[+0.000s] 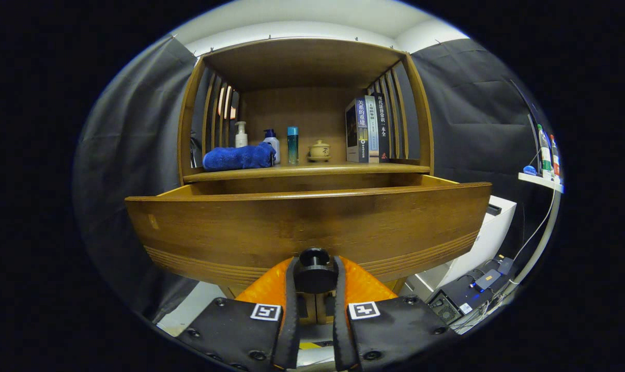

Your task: Pull open the drawer, take out the items inside it, and place them on the countertop above the cabinet.

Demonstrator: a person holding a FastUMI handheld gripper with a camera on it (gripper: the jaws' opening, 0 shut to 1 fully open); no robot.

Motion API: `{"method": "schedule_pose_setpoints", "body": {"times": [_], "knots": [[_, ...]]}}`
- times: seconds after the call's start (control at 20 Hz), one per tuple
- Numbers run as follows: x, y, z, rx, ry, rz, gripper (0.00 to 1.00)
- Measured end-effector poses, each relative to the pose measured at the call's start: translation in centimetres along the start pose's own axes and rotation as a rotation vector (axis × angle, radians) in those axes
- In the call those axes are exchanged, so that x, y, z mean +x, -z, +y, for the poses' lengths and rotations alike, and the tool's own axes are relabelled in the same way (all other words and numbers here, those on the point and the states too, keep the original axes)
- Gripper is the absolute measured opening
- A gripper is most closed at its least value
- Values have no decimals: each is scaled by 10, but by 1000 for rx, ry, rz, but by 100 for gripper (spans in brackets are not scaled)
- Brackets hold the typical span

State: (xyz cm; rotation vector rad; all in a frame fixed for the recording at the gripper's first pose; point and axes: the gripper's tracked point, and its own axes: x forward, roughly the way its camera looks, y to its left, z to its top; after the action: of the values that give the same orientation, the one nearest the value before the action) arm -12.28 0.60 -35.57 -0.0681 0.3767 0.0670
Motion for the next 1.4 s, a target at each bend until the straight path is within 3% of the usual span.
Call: {"method": "schedule_pose_setpoints", "body": {"times": [0.6,0.7,1.15,1.4], "knots": [[-32,12,2,-8,4,6,34],[-37,13,1,9,18,-4,25],[-48,17,4,-6,20,8,24],[-52,13,5,71,43,122,44]]}}
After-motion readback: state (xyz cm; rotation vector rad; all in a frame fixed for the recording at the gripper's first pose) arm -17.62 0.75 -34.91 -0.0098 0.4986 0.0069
